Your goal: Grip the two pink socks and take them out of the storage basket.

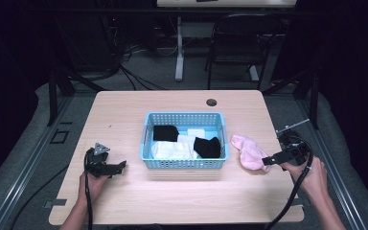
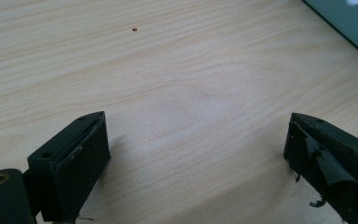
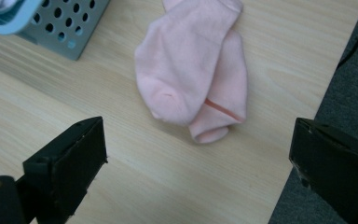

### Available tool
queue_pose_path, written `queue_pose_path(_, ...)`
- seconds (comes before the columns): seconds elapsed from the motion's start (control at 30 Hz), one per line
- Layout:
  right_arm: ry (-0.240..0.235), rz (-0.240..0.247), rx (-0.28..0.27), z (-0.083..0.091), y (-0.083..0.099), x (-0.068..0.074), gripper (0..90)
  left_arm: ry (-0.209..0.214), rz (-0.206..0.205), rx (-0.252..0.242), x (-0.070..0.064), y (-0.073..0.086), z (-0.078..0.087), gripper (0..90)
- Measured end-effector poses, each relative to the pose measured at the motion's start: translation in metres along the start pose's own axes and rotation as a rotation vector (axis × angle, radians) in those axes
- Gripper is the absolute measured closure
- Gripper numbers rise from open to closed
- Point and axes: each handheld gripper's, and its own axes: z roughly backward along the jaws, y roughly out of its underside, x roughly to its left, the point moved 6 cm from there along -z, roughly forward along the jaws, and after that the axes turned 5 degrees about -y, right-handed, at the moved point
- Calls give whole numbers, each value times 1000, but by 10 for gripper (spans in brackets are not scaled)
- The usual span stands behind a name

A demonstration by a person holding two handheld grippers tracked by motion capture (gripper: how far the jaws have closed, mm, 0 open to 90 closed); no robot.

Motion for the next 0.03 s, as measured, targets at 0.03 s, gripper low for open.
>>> queue_pose_path(0.03, 1, 0, 3, 0, 1, -2, 34, 0, 1, 0, 0, 0, 0, 65)
